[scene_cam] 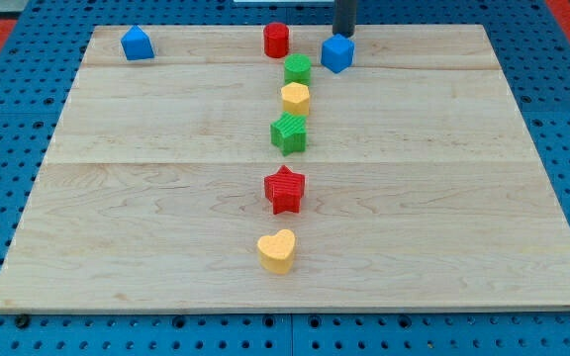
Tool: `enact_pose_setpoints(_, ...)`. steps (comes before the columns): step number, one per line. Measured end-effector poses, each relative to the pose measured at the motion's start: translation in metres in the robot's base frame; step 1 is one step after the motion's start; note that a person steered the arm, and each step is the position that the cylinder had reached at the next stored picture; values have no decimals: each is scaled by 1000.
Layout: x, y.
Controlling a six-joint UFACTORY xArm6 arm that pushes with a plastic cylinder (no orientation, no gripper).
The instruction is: Push the red circle closer to the green circle
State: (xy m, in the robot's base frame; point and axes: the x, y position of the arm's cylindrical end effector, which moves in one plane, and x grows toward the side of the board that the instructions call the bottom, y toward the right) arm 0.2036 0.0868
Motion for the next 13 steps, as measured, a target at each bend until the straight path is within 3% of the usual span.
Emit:
enact_pose_setpoints(6,-2,-1)
enact_pose_setpoints(8,-7,-29)
enact_pose_setpoints(10,-6,-112)
enact_pose_setpoints(13,20,-103)
